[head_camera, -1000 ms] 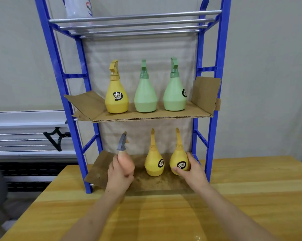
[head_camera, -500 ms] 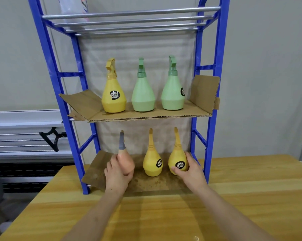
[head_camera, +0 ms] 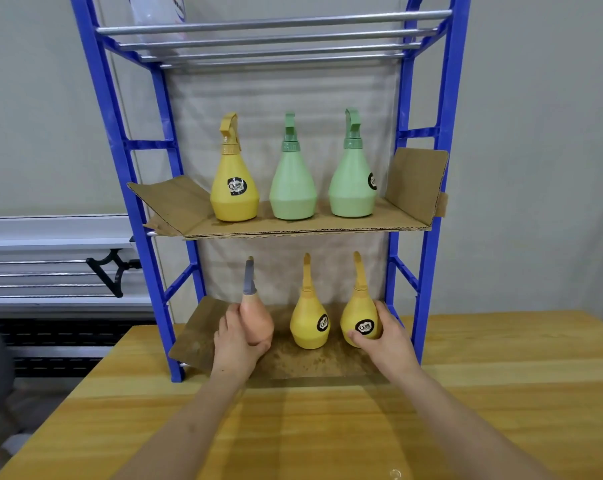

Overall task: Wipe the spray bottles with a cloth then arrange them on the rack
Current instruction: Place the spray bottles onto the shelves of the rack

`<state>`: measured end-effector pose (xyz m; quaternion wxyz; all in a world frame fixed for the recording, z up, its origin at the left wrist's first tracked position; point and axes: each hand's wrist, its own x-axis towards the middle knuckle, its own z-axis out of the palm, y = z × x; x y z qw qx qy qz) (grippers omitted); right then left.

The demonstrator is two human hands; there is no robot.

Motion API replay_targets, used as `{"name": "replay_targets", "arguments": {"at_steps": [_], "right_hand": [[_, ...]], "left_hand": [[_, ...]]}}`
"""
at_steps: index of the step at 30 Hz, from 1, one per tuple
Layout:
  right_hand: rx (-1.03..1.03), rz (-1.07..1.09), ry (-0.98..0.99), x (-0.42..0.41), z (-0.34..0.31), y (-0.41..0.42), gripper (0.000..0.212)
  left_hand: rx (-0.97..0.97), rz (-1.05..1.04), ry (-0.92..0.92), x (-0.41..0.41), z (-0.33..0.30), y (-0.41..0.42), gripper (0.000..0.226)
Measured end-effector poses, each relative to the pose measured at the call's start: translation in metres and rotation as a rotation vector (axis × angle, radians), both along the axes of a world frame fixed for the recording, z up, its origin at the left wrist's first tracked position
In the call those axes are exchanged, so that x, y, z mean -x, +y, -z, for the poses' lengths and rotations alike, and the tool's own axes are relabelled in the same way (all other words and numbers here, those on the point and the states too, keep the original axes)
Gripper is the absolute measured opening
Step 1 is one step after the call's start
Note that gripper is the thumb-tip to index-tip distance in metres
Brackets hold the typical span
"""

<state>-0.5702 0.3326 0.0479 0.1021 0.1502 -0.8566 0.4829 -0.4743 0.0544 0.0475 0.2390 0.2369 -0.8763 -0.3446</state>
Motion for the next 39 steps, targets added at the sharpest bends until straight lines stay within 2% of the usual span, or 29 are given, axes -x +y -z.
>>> {"name": "replay_targets", "arguments": {"at_steps": [10,21,39], "right_hand": [[0.025,-0.014,-0.008,-0.0018,-0.0015,-0.0003,0.081],[0.006,-0.005,-0.014,-0.0009,-0.0025,0.0007,0.086],[0.009,-0.022,-0.024,0.0012,-0.0002,0.0024,0.086]], "left_hand": [[-0.042,0.012,0.093,-0.0026,0.0026,-0.0019,0.103],[-0.085,0.020,0.133,-0.0046,0.0049,-0.0010,0.102],[-0.087,0.035,0.097,-0.0046,0.0042,-0.0012,0.104]]}}
